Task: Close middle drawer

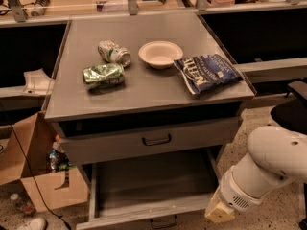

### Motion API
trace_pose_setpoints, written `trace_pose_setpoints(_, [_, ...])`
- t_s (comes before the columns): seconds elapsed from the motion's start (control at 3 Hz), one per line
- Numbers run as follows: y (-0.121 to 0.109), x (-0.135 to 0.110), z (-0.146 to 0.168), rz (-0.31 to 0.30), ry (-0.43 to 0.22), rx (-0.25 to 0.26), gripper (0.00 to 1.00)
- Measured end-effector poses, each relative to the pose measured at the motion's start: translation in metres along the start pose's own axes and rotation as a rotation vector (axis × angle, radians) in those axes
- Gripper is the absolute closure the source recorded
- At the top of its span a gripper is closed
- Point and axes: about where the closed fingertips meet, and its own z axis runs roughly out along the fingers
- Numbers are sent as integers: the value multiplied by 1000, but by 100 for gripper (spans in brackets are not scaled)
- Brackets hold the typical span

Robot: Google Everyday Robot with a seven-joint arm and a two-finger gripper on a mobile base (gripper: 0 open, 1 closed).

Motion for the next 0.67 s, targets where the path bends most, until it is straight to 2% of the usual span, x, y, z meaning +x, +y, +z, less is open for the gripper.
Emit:
trace_pose_setpoints(0.33, [2, 1, 7, 12, -1, -17, 100])
trace_pose_setpoints(0.67, [2, 7, 42, 75, 16, -60, 100])
